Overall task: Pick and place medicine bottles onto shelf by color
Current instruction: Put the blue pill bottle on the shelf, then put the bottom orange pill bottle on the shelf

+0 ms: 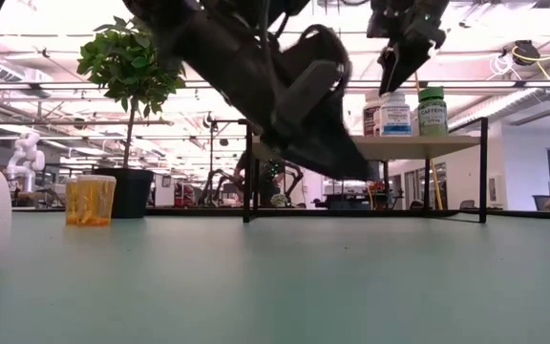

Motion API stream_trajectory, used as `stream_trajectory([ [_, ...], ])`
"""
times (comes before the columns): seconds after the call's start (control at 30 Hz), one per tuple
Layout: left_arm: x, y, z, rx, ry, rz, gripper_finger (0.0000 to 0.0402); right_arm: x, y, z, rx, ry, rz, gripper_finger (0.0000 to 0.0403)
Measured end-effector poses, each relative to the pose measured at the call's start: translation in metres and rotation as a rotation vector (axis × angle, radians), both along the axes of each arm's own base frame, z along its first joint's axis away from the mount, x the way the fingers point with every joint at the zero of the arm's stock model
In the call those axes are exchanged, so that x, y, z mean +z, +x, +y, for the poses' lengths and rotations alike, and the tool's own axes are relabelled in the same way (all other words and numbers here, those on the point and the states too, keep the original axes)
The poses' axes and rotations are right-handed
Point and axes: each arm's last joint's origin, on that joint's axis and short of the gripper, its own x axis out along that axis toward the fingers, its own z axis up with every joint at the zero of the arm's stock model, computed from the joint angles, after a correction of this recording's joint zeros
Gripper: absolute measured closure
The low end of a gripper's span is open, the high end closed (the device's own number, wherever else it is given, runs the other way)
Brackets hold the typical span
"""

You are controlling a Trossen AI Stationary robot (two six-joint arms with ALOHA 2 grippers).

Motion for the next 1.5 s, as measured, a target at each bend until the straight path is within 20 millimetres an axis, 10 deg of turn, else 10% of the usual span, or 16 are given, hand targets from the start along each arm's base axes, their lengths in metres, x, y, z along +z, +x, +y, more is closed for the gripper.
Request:
stream_trajectory([
  [0.3,0.053,-0.035,-0.006,0.205,0.094,-0.048,0.0053,0.024,-0.001,0.042,0.038,-0.005,-0.131,0.0179],
  [0.6,0.06,-0.11,-0.006,0.438,0.167,-0.169,0.0053,0.021,0.013,0.087,0.141,0.069,-0.33,0.0179],
  [0.9,0.041,-0.165,0.034,0.556,0.041,-0.091,0.0053,-0.06,0.048,0.138,0.37,0.284,-0.683,0.0179],
  [1.5,0.042,-0.191,-0.059,0.493,-0.55,0.101,0.0069,-0.18,0.058,0.217,0.418,0.282,-0.792,0.0179],
])
